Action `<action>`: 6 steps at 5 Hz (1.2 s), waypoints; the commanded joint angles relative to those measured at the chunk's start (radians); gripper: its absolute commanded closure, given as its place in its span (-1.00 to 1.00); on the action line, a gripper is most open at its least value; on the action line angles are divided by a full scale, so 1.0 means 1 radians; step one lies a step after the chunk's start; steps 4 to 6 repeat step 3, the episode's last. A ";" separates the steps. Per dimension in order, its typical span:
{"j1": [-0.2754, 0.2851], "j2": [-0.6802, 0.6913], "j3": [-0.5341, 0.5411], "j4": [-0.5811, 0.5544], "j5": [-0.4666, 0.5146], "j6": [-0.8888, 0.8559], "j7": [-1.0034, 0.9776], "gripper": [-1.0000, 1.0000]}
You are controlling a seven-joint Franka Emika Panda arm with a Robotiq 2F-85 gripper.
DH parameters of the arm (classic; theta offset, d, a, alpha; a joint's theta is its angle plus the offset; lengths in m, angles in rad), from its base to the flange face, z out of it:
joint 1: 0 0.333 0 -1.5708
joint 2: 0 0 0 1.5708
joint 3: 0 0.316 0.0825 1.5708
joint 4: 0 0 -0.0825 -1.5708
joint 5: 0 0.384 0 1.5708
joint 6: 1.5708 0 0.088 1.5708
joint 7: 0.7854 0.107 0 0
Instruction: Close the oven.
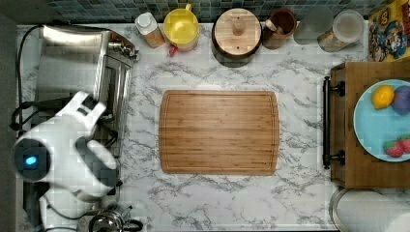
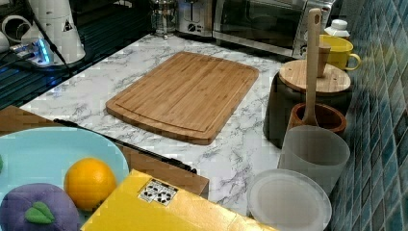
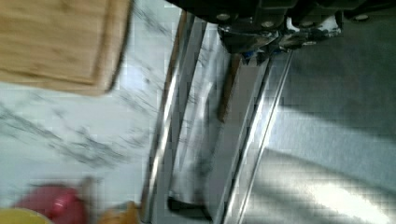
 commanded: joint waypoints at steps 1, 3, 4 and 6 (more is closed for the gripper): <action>-0.002 -0.195 0.004 0.050 0.058 -0.018 0.211 1.00; -0.015 -0.196 0.017 0.050 0.060 -0.018 0.210 1.00; -0.015 -0.196 0.017 0.050 0.060 -0.018 0.210 1.00; -0.015 -0.196 0.017 0.050 0.060 -0.018 0.210 1.00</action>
